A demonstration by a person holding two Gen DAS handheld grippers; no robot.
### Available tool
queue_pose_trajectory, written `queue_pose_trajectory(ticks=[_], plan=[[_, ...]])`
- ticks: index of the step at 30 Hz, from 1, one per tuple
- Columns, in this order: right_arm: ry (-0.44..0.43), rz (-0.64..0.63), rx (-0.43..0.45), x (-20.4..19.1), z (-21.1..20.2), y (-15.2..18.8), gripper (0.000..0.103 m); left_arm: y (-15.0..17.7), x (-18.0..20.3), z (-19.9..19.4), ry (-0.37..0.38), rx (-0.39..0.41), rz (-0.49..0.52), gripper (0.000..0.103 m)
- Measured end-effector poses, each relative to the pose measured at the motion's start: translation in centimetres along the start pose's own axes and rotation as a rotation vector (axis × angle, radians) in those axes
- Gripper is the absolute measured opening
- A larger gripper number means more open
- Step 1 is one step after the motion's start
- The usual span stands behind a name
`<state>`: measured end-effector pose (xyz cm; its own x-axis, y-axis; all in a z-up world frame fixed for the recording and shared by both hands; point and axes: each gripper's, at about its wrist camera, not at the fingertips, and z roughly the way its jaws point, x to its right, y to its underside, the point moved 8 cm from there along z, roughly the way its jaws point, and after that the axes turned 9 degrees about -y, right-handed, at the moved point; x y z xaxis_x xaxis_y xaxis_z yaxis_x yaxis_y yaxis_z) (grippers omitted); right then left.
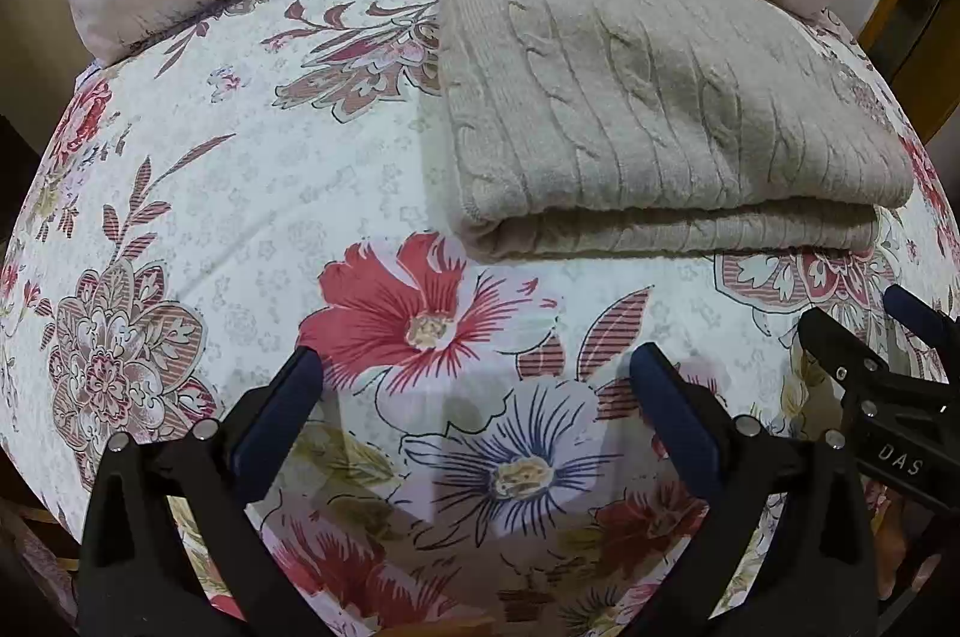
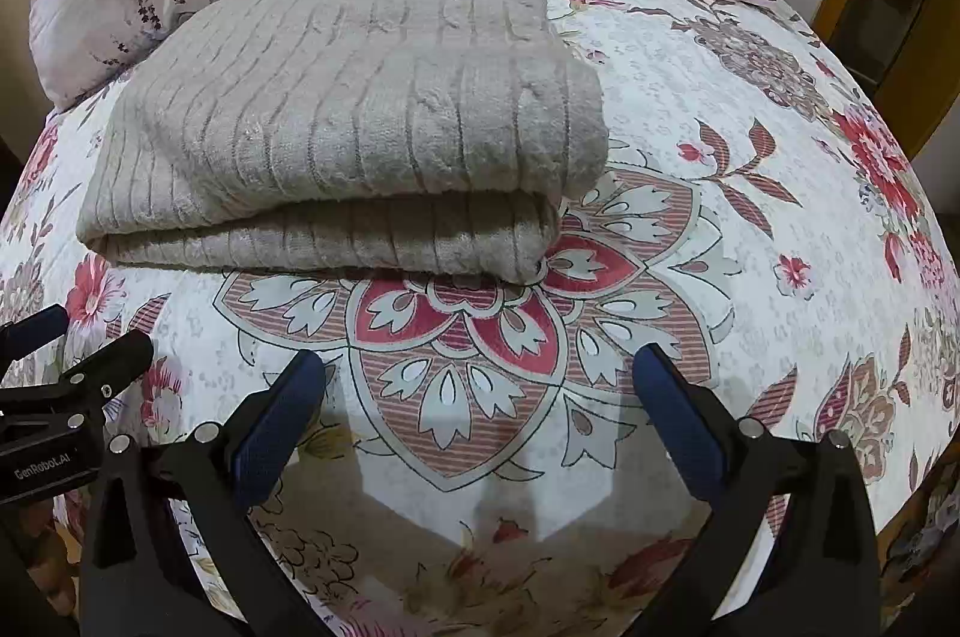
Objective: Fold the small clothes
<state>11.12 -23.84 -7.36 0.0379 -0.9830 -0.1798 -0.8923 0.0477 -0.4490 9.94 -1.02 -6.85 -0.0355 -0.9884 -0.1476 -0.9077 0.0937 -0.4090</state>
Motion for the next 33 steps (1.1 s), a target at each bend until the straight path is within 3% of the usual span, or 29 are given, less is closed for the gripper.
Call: queue_pose_trajectory(ticks=[33], plan=[[0.005, 0.008, 0.003, -0.02, -0.04, 0.10, 0.102, -0.12, 0.03, 0.07, -0.006, 0.003, -0.011, 0.101]])
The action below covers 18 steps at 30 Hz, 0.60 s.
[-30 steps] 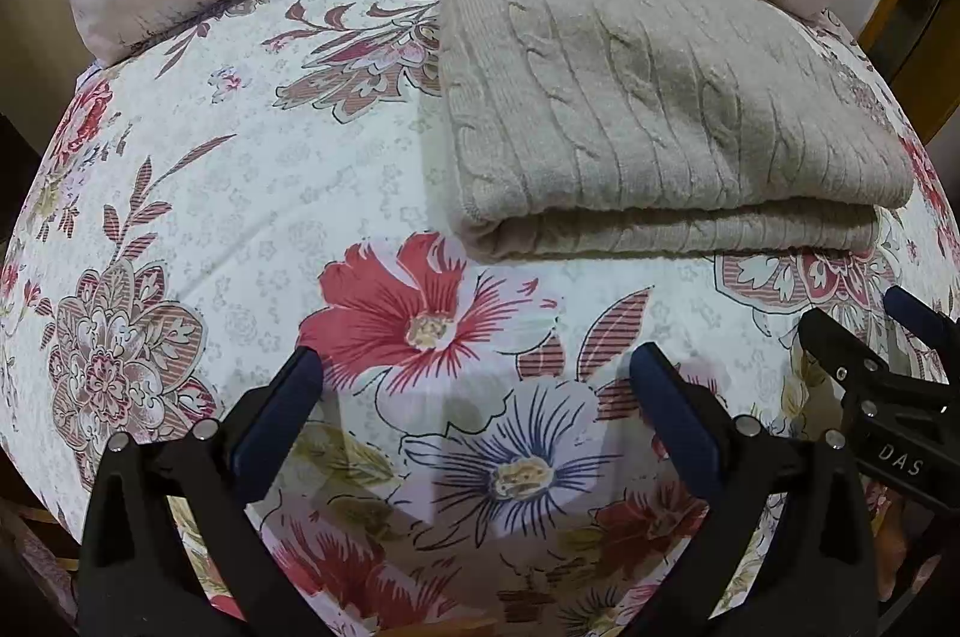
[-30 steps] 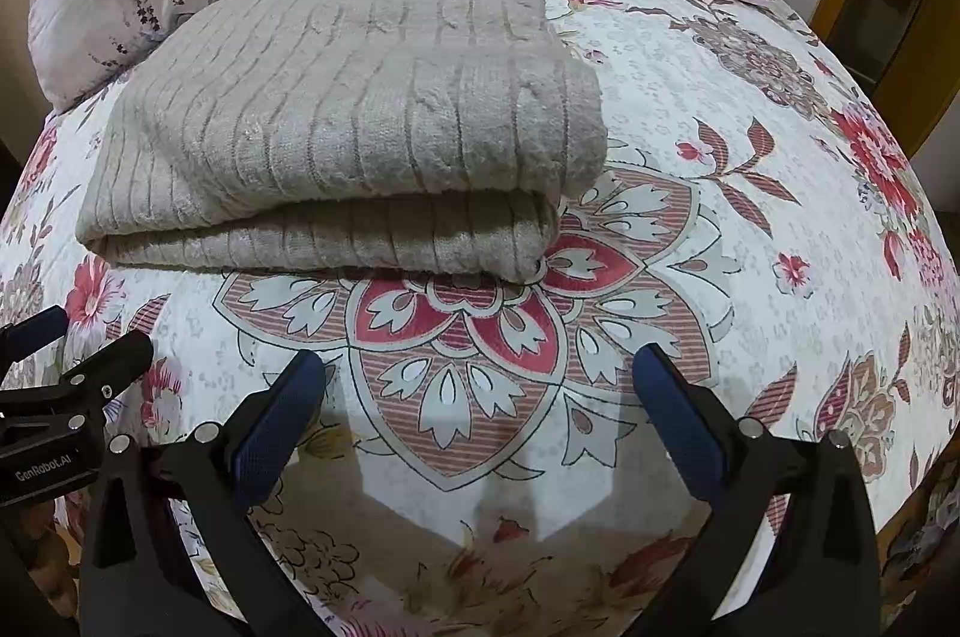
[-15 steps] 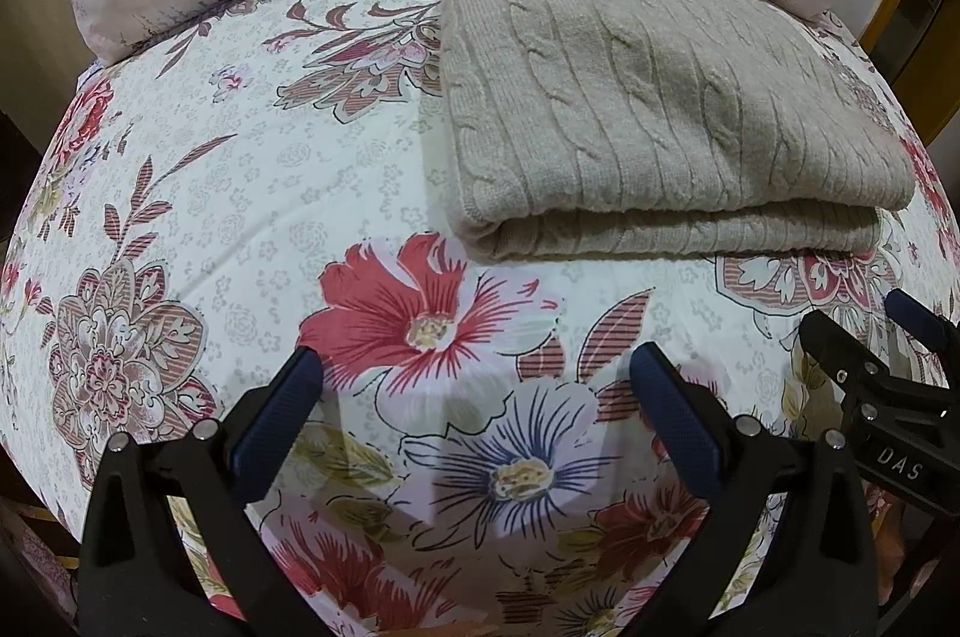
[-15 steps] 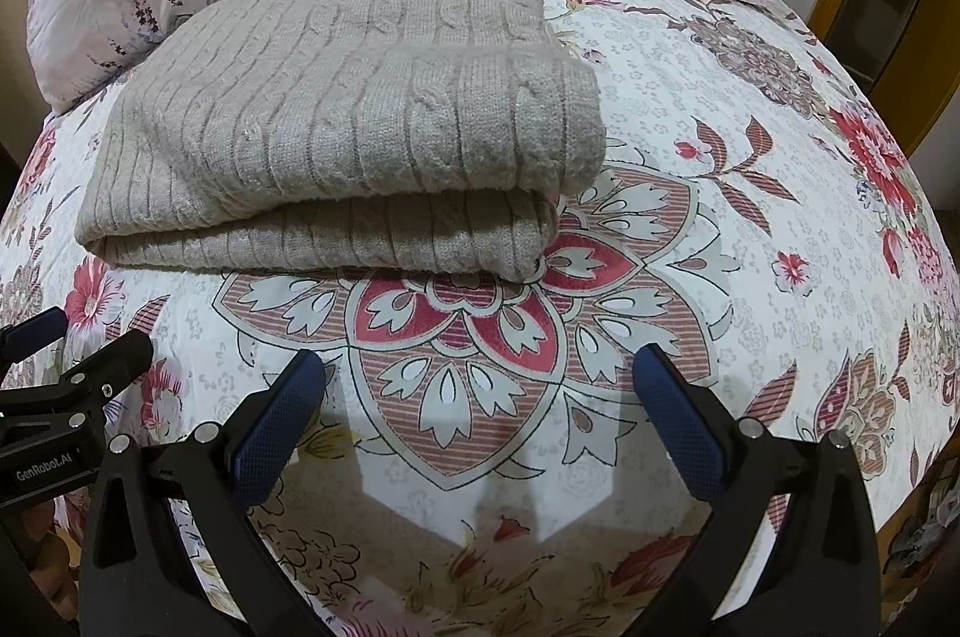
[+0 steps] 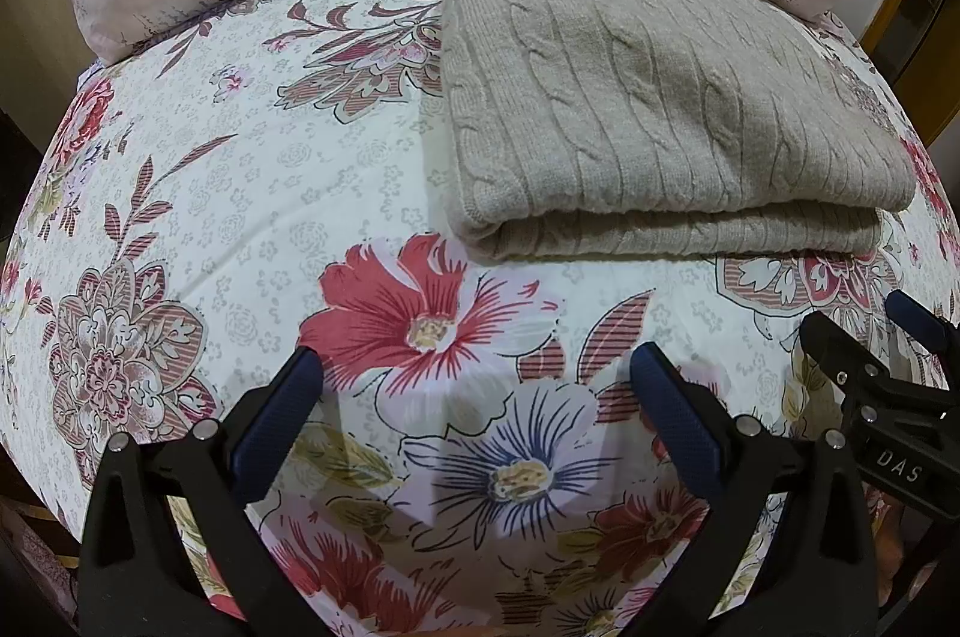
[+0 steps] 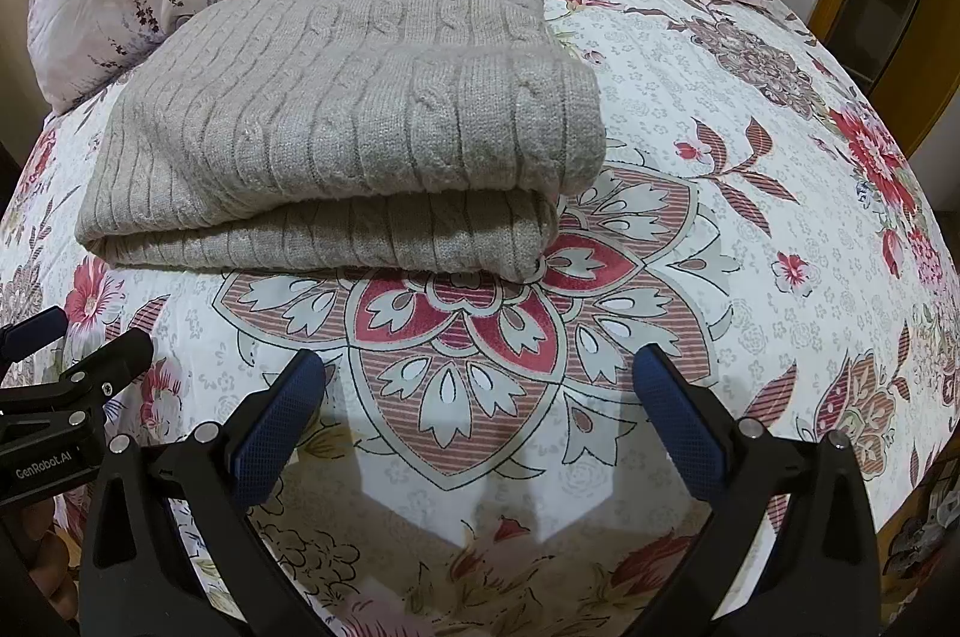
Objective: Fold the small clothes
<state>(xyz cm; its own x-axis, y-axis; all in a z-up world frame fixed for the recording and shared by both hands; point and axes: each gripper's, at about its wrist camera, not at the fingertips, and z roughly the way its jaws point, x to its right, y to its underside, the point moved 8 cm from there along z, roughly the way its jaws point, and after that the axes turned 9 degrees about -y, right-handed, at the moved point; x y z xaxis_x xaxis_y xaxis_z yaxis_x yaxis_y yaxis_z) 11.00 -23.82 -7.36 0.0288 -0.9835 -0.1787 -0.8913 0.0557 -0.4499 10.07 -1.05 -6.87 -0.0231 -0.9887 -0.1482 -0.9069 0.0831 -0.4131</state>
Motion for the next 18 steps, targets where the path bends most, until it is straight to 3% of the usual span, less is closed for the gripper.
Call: queue_pose_trajectory(ticks=[18], plan=[[0.002, 0.003, 0.002, -0.02, 0.01, 0.01, 0.102, 0.01, 0.03, 0.11, -0.007, 0.007, -0.015, 0.101]])
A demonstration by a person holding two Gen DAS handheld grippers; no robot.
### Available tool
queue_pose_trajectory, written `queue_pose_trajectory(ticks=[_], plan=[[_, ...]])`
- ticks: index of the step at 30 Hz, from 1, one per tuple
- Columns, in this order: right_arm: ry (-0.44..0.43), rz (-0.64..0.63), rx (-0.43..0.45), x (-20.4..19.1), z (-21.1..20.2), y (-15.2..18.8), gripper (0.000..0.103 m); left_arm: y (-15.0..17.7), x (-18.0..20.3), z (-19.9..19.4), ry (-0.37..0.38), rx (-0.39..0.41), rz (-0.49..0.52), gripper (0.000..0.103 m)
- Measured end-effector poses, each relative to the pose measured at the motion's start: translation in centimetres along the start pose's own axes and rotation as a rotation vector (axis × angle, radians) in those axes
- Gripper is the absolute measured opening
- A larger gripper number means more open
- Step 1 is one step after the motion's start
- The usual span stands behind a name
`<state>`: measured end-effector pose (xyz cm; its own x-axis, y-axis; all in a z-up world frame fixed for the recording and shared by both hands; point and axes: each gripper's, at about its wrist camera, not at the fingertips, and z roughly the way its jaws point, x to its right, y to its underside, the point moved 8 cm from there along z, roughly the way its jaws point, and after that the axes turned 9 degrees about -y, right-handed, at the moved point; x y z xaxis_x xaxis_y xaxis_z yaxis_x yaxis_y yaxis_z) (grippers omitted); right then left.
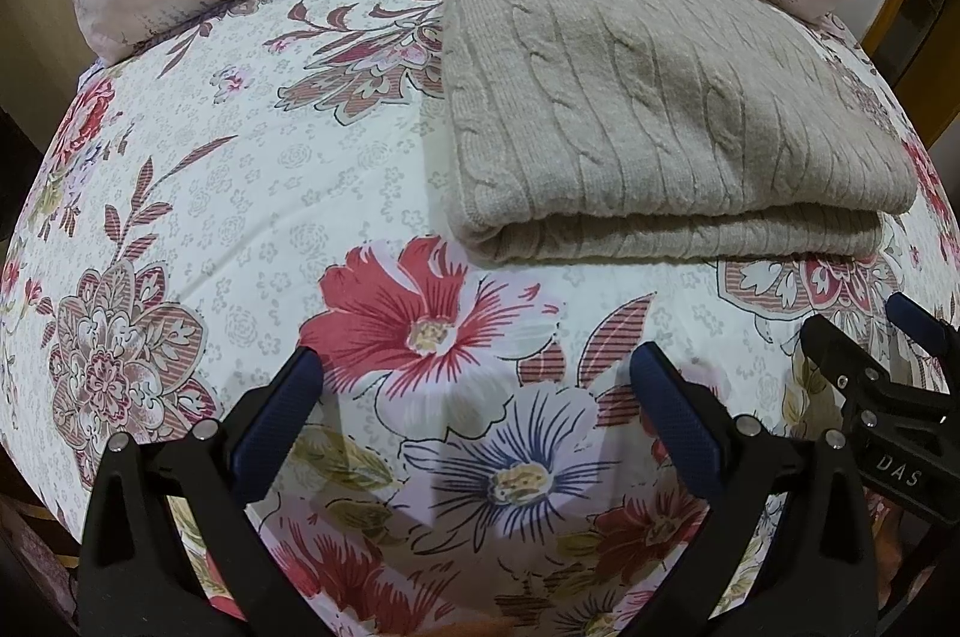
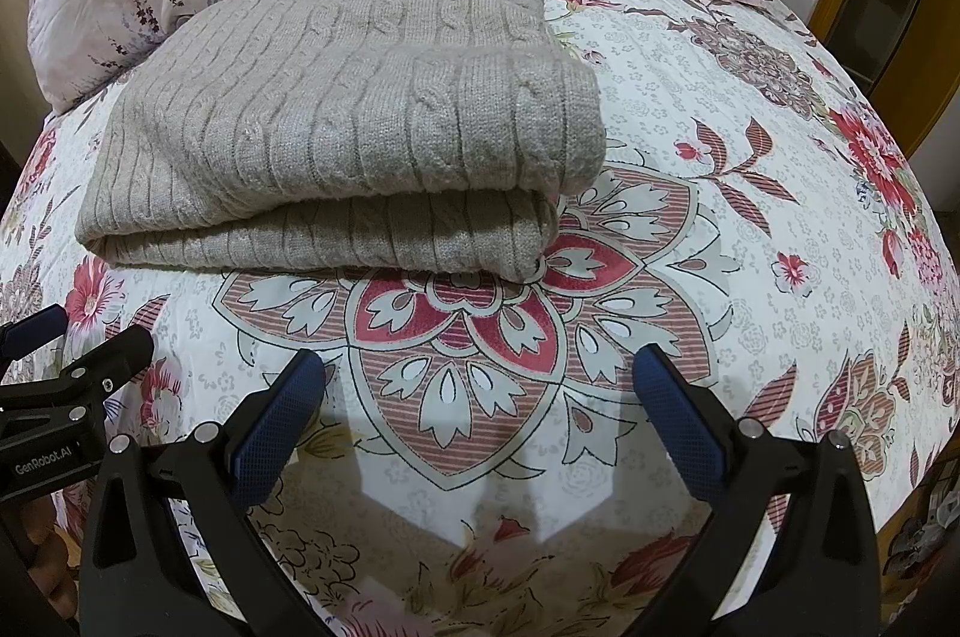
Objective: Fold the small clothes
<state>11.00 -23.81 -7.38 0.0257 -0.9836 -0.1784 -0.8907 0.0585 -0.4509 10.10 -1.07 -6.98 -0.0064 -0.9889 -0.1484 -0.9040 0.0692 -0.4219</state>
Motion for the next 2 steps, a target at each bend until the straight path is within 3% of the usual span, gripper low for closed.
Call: queue_pose_trajectory(ticks=[2], plan=[[0.000, 0.000, 0.000, 0.00, 0.01, 0.00, 0.102, 0.03, 0.03, 0.01, -0.001, 0.002, -0.001, 0.101]])
